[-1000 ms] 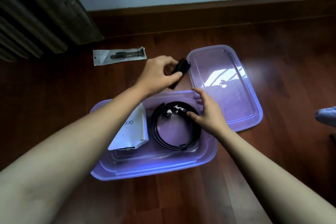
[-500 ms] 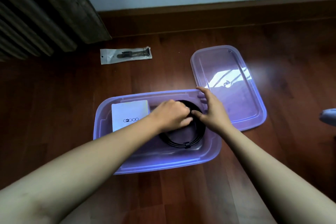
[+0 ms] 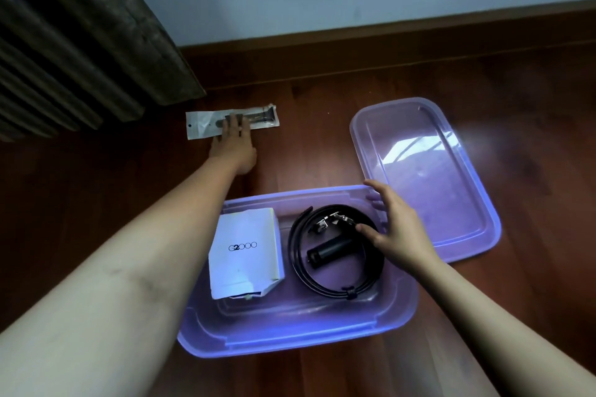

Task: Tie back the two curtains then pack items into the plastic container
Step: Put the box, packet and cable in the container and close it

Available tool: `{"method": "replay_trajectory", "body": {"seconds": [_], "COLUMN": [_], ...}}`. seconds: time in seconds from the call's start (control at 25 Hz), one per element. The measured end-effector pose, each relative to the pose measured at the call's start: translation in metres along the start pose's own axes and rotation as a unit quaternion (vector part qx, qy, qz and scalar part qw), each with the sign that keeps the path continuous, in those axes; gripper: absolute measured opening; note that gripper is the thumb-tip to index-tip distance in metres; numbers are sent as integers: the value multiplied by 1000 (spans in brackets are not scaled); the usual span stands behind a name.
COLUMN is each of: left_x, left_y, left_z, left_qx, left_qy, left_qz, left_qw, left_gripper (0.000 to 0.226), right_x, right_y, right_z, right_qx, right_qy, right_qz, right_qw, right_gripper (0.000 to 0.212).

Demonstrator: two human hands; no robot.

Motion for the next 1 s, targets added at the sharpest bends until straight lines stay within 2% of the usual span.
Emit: {"method": "replay_trajectory", "body": {"seconds": [0.04,0.2,0.4,0.52,0.64,0.72,0.8,0.84,0.92,1.0], "left_x": [4,6,4,-5,-23,-37,-53,-60,-68,-66], "left_y": [-1,5,-2,-5,1,10,20,25,35,43], "left_z": [-1,4,16,26,47,66,87,97,115,130], "left_qx": [-7,25,17,31,102,180,234,257,301,341], "left_qy": [2,125,78,104,167,170,150,139,99,61], "left_qz": [-3,-64,24,69,63,89,141,154,159,145], "left_qw": [1000,990,997,992,979,965,950,944,935,927], "left_gripper": [66,48,44,42,43,47,52,54,56,57], "right_x": [0,0,0,-2,-6,-9,-14,-18,-25,-28], "right_y": [0,0,-1,-2,-7,-11,-27,-37,-57,-74], "right_z": [0,1,0,2,0,-3,-5,-8,-16,-22], "right_qx": [-1,0,7,10,1,8,14,-9,-81,-92], "right_qy": [0,0,-2,-13,-42,-55,7,75,192,199], "right_qz": [2,-1,7,9,99,181,146,87,0,-64], "right_qw": [1000,1000,1000,1000,994,982,989,993,978,974], "right_gripper": [76,75,76,76,75,78,78,73,54,45]}}
Point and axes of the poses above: each hand's wrist, its own z-axis away from the middle knuckle, its own x-axis out of the palm, y = z × x, the point moved 1 cm from there along -z, towards the middle knuckle, and after that the axes turned 10 degrees about -x, right-handed, at the moved point
